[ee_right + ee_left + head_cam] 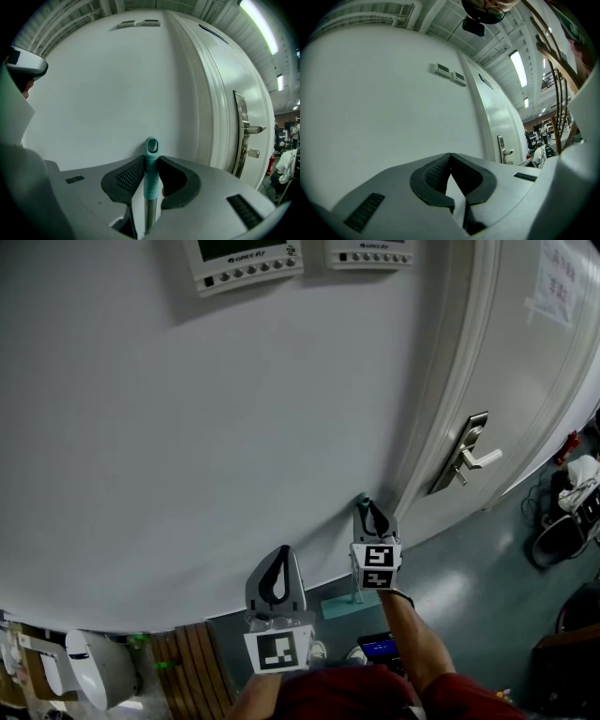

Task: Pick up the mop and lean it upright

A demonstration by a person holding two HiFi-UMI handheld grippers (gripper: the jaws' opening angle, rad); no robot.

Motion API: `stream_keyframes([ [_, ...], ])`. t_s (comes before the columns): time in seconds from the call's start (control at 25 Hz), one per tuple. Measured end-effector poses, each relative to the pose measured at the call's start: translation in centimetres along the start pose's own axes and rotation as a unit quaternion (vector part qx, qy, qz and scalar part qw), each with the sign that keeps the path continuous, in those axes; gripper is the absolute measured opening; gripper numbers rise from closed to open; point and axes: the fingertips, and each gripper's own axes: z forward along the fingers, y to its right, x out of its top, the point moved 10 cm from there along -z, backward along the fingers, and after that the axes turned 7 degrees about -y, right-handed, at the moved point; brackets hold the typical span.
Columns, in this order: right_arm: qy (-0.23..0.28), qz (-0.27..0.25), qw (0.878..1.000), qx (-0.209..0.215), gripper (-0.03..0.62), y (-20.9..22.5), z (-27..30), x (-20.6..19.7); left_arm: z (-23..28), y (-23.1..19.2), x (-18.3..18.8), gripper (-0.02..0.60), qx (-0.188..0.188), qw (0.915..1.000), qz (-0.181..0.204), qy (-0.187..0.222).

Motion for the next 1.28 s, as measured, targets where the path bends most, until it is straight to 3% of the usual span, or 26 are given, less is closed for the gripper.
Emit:
stream_keyframes([
  [0.44, 0.005, 0.010, 1.000, -0.009, 0.115, 0.2, -0.5, 0.5, -0.5, -0.1, 0.3, 0.014, 0.000, 1.0000, 0.003, 0.005],
  [0.72, 0.020, 0.013, 1.000, -0.002, 0.172, 0.3, -1.3, 1.0, -0.7, -0.1, 0.2, 0.014, -0.002, 1.0000, 0.003, 0.005],
  [1.28, 0.028, 0.023, 0.999, 0.003, 0.175, 0.3, -4.5, 0.2, -0.6, 0.6, 0.1, 0.014, -0.019, 0.9998, -0.003, 0.005],
])
